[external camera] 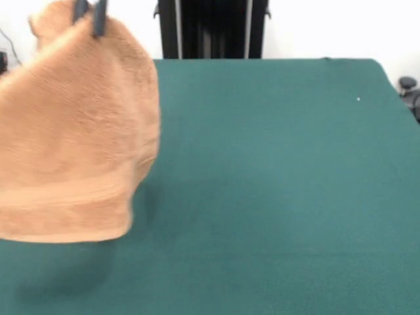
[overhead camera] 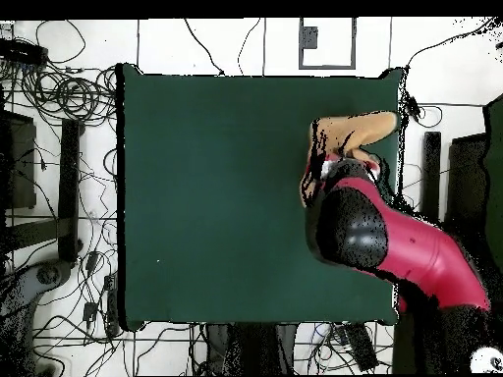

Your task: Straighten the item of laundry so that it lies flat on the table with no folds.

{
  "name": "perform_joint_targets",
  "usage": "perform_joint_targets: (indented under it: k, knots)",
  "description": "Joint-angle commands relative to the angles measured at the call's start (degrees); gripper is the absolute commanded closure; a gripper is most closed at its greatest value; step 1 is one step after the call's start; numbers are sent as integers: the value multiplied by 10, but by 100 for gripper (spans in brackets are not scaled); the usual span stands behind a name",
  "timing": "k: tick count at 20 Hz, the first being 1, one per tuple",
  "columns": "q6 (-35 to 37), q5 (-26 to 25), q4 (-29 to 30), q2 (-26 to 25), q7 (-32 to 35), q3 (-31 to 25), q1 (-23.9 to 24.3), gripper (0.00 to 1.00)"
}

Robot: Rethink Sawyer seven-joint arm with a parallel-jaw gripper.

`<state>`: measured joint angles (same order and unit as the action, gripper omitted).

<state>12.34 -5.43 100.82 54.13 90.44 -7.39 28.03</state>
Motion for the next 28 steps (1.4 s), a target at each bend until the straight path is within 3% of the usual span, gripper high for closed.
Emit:
perform_joint_targets:
  k: [1,4,11,13,18,24,26,28]
  knots:
    - [50,58,7,39,153,9,-72,100]
    - [44,64,12,41,140,19,-78,100]
    - [-84,73,0,-84,174,97,-147,100]
    - [-82,84,-16,-119,171,108,-162,100]
    - [-83,102,5,-148,150,21,-114,100]
    - [-167,75,60,-170,165,-137,4,100]
    - [-169,63,63,-182,155,-159,28,100]
    - [-155,60,42,-199,131,-132,18,100]
